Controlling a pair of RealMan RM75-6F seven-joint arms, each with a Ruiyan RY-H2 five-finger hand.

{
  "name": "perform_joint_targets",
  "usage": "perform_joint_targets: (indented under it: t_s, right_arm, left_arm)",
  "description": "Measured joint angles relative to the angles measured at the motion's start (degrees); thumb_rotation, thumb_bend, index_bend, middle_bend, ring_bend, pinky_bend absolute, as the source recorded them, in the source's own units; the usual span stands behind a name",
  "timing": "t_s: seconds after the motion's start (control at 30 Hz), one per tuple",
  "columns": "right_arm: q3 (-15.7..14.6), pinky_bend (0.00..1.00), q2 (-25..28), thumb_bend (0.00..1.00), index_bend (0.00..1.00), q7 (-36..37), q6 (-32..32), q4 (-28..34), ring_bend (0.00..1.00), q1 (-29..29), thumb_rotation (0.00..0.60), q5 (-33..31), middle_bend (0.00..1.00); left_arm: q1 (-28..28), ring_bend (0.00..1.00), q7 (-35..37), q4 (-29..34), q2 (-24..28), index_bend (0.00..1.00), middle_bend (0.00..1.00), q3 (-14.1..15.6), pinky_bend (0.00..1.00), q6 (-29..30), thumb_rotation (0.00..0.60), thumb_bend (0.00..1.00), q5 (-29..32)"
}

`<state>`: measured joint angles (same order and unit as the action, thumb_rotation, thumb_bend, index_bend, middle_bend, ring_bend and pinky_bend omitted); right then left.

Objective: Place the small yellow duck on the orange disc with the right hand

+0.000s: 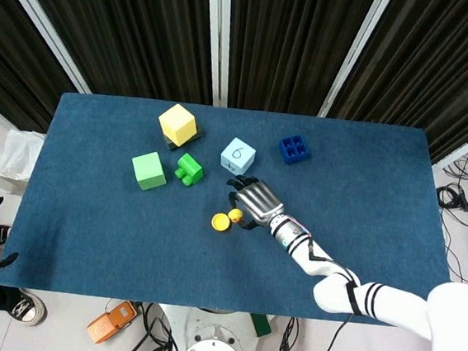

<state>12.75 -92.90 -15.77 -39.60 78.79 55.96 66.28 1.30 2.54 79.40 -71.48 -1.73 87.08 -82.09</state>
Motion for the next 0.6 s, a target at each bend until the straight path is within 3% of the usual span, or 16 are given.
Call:
perform_joint_targets:
  t_s: [0.47, 0.6]
  right_arm:
    - [-0.9, 0.26, -4.6, 0.46, 0.57, -7.6, 1.6, -2.7, 0.17, 4.9, 0.600, -9.7, 0.23]
    - [-1.4, 0.23, -4.9, 0.46, 0.42, -7.8, 1.7, -2.9, 0.13, 5.4, 0.600, -10.8, 0.23]
  left_arm:
    - [0.6, 0.06, 1.2, -1.6, -0.7, 0.06, 0.08, 0.1, 0.00, -0.3, 0.600, 0.03, 0.4]
    - [0.6, 0.06, 1.3, -1.8, -0.9, 0.06, 0.08, 0.0, 0.00, -0.4, 0.600, 0.03, 0.5]
